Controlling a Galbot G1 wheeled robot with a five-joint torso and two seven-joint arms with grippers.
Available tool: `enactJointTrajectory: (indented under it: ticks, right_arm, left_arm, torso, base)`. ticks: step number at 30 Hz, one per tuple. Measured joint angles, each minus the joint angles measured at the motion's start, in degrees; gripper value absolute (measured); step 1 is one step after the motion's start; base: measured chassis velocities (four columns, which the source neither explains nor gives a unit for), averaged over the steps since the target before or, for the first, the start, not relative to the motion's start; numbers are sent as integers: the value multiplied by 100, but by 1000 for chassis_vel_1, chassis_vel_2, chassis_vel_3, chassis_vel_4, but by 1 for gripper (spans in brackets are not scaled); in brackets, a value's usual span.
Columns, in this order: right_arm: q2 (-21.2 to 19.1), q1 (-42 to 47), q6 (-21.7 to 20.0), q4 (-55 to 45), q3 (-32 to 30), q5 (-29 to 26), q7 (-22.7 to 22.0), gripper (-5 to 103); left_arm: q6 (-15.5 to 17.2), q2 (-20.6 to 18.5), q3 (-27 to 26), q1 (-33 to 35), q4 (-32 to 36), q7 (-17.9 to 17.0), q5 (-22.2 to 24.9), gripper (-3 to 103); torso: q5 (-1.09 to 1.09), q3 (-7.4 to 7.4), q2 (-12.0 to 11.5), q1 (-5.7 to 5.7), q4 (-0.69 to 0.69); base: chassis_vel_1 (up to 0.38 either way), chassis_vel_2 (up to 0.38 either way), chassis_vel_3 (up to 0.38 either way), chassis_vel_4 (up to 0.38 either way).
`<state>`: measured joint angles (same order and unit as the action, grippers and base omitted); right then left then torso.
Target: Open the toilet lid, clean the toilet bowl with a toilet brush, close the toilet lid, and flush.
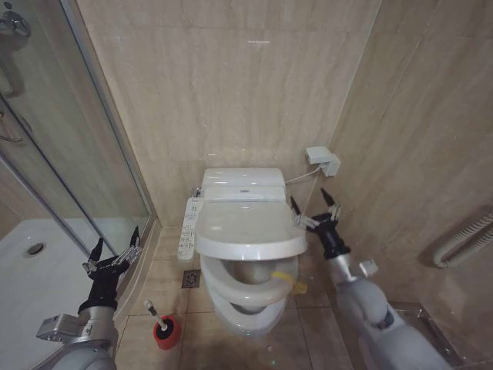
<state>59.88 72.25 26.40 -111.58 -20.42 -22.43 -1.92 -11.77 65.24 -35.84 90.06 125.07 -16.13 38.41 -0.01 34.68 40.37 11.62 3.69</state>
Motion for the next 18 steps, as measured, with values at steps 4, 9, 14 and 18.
enactJointTrajectory:
  ticks: [4, 9, 14, 18]
  right_arm:
    - [138, 471, 231, -40, 46, 295, 47, 100]
    - [335, 933, 524, 93, 93, 639, 106, 100]
    - [465, 1039, 707, 639, 189, 865, 143, 100]
    - [534, 964, 754, 1196, 301, 885, 132, 100]
  left_arm:
    - [-29, -39, 5, -90, -179, 0, 9, 100]
    - [-59, -50, 91, -283, -453, 7, 12, 100]
    - [-69, -78, 155, -458, -656, 26, 12, 100]
    - [-87, -211, 200, -523, -811, 50, -4, 100]
  torso:
    - [0, 0, 0, 0, -2]
    - [-1, 0, -1, 1, -1]
    - [0, 1, -1, 0, -2]
    - [0, 1, -1, 1, -1]
  base:
    - [0, 0, 0, 0]
    - [0, 0, 0, 0]
    - [0, 0, 0, 0]
    - [0, 0, 0, 0]
